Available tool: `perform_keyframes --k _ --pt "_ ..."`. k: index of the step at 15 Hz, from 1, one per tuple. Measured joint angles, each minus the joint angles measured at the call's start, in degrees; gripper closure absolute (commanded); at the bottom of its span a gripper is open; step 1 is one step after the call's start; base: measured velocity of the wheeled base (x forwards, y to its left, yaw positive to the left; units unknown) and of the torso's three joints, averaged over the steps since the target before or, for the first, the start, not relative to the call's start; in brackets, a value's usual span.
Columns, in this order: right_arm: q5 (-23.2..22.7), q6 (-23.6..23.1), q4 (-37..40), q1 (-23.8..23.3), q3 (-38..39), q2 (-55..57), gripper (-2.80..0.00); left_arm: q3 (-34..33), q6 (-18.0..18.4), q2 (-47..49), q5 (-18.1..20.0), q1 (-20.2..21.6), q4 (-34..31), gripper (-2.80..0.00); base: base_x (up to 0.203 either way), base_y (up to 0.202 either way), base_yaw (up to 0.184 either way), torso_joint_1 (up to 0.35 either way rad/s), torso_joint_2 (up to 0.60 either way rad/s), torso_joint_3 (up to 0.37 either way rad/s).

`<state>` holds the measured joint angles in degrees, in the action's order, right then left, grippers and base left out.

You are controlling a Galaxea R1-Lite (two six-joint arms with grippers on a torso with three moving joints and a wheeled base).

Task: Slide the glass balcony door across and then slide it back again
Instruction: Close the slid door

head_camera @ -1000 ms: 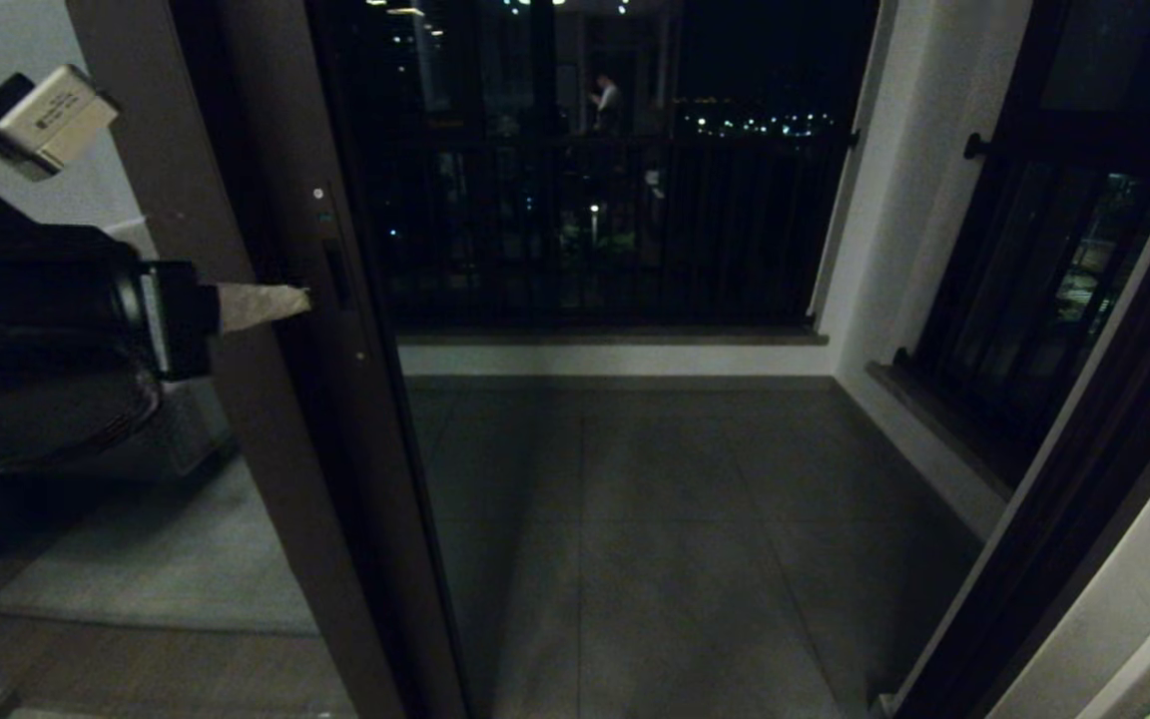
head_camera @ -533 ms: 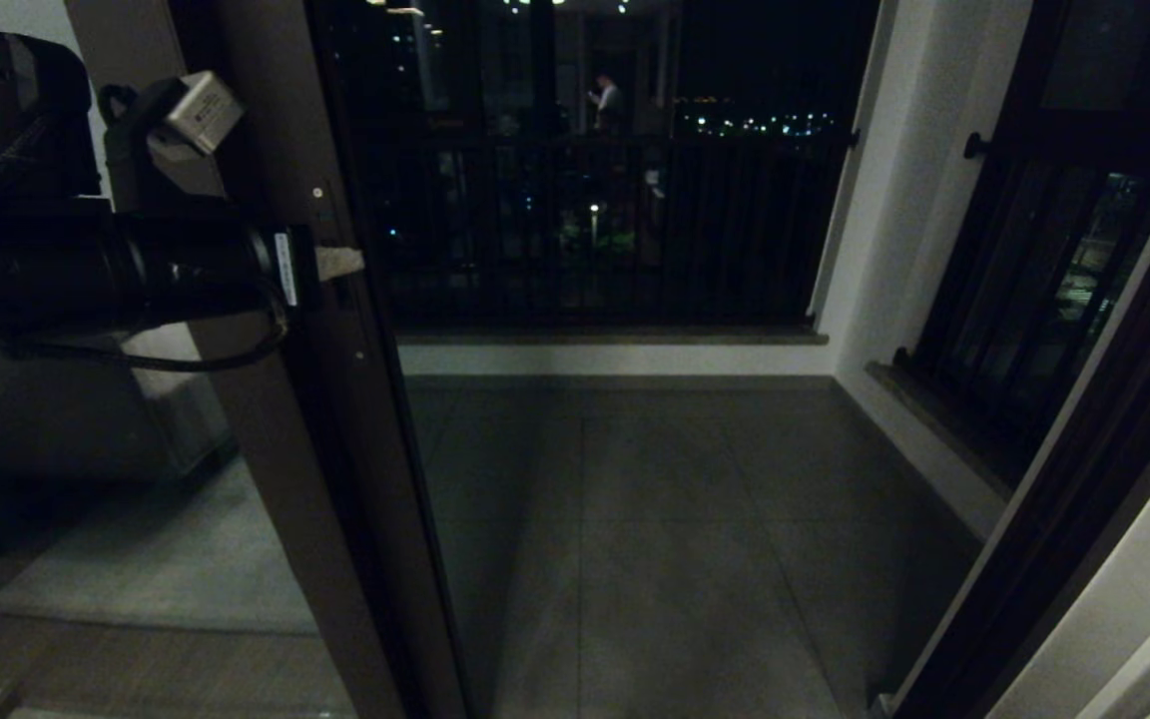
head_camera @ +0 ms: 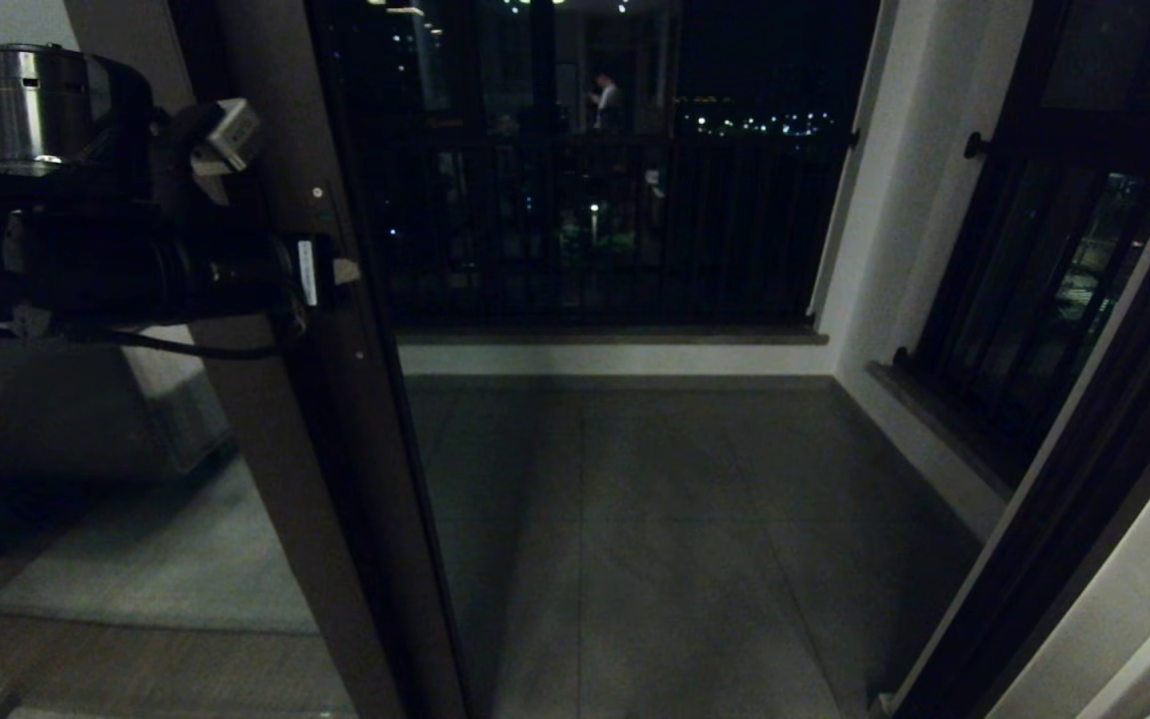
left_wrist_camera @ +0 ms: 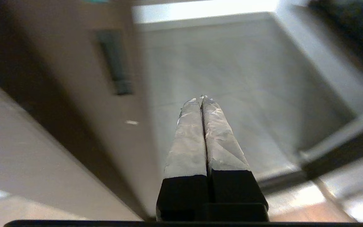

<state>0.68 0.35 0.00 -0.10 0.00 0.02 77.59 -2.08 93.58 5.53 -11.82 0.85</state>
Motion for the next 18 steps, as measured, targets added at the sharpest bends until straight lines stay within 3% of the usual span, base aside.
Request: perform_keyframes --k 2,10,18 --pt "0.02 0.02 0.0 0.02 0.0 0.0 0.0 1.45 0.0 1.07 -1.73 0.04 -0.01 0.0 0.0 0.0 0.0 0.0 0.0 0.0" --pt "0.0 -0.01 0.0 0.0 0.0 0.0 0.0 4.22 -0.09 4.4 -2.39 0.18 -0.44 0.0 0.0 0.0 0.0 0.0 0.0 0.0" --pt "0.02 0.0 0.0 -0.01 0.0 0.0 0.0 4.68 0.02 4.76 -1.96 4.89 -1.44 0.0 0.0 0.0 0.0 0.0 0.0 0.0"
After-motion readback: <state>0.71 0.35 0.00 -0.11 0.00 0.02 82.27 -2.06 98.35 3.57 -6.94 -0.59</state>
